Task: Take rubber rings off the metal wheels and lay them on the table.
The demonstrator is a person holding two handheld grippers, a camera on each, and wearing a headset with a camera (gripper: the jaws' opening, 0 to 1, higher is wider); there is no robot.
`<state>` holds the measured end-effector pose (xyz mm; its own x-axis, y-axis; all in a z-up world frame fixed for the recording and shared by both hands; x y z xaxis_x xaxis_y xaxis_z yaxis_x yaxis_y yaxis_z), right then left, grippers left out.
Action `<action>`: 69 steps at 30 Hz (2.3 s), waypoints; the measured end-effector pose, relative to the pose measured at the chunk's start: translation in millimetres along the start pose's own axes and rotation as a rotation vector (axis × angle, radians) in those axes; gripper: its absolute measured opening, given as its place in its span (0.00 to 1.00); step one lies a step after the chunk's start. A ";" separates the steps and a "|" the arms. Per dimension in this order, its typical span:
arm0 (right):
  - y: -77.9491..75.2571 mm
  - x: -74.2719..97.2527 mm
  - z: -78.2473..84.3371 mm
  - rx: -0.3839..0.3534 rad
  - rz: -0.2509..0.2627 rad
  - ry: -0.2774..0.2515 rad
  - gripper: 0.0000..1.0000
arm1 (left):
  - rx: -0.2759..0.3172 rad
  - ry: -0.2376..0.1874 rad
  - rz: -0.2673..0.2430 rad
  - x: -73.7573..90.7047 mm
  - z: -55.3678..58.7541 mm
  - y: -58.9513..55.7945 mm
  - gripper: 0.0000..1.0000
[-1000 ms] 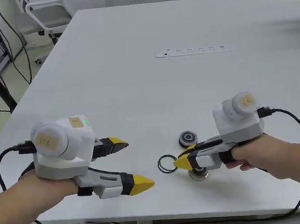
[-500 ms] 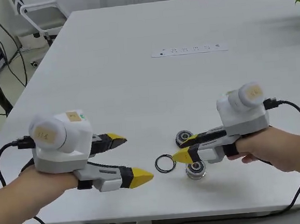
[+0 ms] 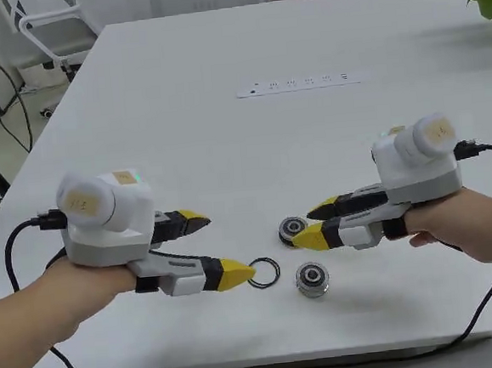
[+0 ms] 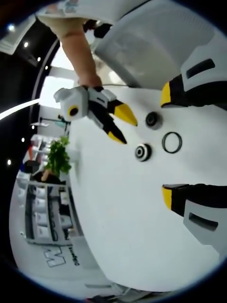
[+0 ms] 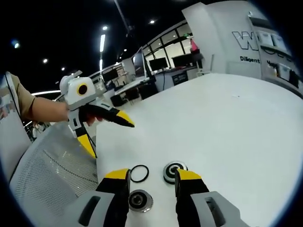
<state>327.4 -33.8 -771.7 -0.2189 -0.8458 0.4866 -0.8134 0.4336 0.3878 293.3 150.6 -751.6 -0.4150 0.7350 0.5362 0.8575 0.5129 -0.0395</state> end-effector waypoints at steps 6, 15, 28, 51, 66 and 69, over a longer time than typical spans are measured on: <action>-5.7 2.1 1.7 0.048 0.031 0.012 0.37 | -0.014 0.013 0.010 -13.3 -6.4 3.4 0.65; -15.7 -0.1 11.8 0.090 0.053 0.045 0.36 | -0.034 0.034 0.028 -31.7 -10.5 7.9 0.63; -24.8 -3.1 18.1 0.105 0.057 0.060 0.38 | -0.076 0.076 0.062 -58.6 -9.2 13.7 0.57; -32.5 -2.3 29.1 0.111 0.056 0.072 0.40 | -0.153 0.108 0.110 -97.3 -13.6 14.5 0.38; -32.3 -1.4 31.8 0.099 0.058 0.069 0.40 | -0.194 0.135 0.108 -113.3 -13.1 15.6 0.20; -32.1 -1.7 32.0 0.097 0.057 0.069 0.41 | -0.211 0.133 0.104 -115.0 -13.6 16.6 0.16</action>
<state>336.7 -56.2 -810.0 -0.2317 -0.7958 0.5595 -0.8498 0.4455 0.2817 359.4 68.6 -802.5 -0.2900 0.7069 0.6451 0.9436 0.3238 0.0694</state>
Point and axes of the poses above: the centre of the closed fingertips' face, and the gripper's own axes: x roughly backward along the fingers, y roughly to its left, z roughly out of its underside, the point moved 7 cm from there along x, roughly backward along the fingers, and after that the axes turned 6 degrees about -x, right-handed, at the moved point
